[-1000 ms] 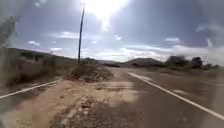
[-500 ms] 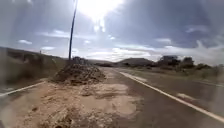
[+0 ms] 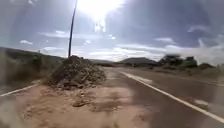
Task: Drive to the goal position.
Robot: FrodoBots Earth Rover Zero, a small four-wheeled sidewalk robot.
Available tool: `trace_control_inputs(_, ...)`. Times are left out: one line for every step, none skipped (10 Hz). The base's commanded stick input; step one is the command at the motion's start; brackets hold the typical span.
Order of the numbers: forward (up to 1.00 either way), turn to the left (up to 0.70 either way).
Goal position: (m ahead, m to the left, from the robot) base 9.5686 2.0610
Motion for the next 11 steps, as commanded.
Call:
trace_control_inputs(1.0, -0.4)
trace_control_inputs(1.0, -0.4)
trace_control_inputs(1.0, -0.4)
trace_control_inputs(1.0, 0.0)
trace_control_inputs(1.0, 0.0)
trace_control_inputs(1.0, 0.0)
trace_control_inputs(1.0, 0.0)
trace_control_inputs(1.0, 0.0)
trace_control_inputs(1.0, 0.0)
trace_control_inputs(1.0, 0.0)
trace_control_inputs(1.0, 0.0)
